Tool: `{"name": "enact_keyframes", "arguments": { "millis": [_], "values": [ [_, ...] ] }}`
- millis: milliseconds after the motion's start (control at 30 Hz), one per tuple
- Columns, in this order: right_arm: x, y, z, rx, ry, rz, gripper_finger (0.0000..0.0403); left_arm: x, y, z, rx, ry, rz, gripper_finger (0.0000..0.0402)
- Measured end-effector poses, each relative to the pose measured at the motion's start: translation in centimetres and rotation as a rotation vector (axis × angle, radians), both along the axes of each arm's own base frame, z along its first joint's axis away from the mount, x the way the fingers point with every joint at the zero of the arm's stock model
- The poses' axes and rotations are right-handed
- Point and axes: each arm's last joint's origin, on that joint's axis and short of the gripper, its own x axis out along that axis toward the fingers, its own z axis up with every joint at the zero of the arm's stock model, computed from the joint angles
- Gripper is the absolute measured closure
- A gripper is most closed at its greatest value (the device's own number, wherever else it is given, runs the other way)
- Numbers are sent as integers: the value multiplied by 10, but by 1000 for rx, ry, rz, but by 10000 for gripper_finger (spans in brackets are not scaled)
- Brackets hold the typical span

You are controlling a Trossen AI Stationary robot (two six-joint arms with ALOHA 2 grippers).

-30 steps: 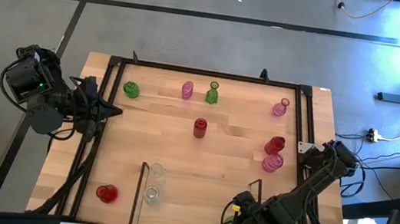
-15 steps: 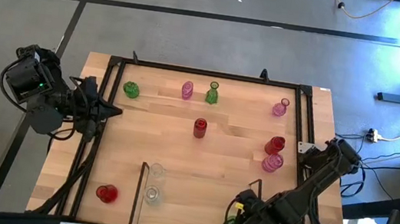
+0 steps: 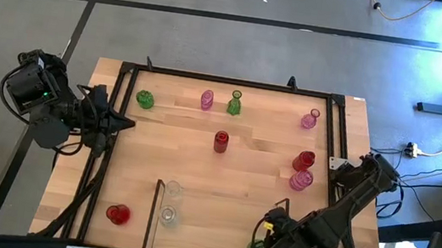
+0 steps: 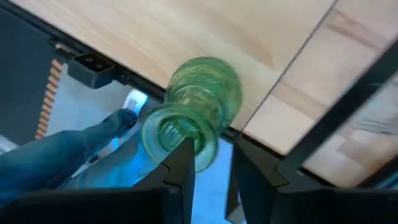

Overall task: Sort vases onto shelf
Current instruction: Put the middle top red vase on the shelf

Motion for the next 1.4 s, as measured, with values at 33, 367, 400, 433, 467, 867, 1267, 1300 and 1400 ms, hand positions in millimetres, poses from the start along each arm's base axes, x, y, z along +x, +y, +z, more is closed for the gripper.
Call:
{"name": "enact_keyframes", "arguments": {
  "millis": [33, 367, 400, 433, 467, 867, 1267, 1300, 1400],
  "values": [
    [-1, -1, 2, -7, 4, 0, 310, 0, 0, 0, 0, 0, 0, 401],
    [8, -32, 59, -241, -310, -16, 310, 0, 0, 0, 24, 6, -14, 401],
    [14, -39, 67, -295, -383, -21, 310, 0, 0, 0, 25, 7, -15, 401],
    [20, -48, 75, -350, -448, -30, 311, 0, 0, 0, 29, 8, -17, 401],
    [26, -58, 82, -415, -503, -33, 310, 0, 0, 0, 30, 8, -17, 401],
    [103, -219, 101, -683, -549, -4, 310, 3, 3, 0, 12, 4, 26, 401],
    [151, -289, 13, -397, -319, 167, 310, 7, 4, 2, -16, -20, 59, 401],
    [153, -291, 7, -393, -296, 171, 310, 8, 4, 2, -19, -24, 59, 401],
    [162, -293, -9, -372, -259, 192, 310, 8, 4, 2, -21, -26, 59, 401]
  ]
}}
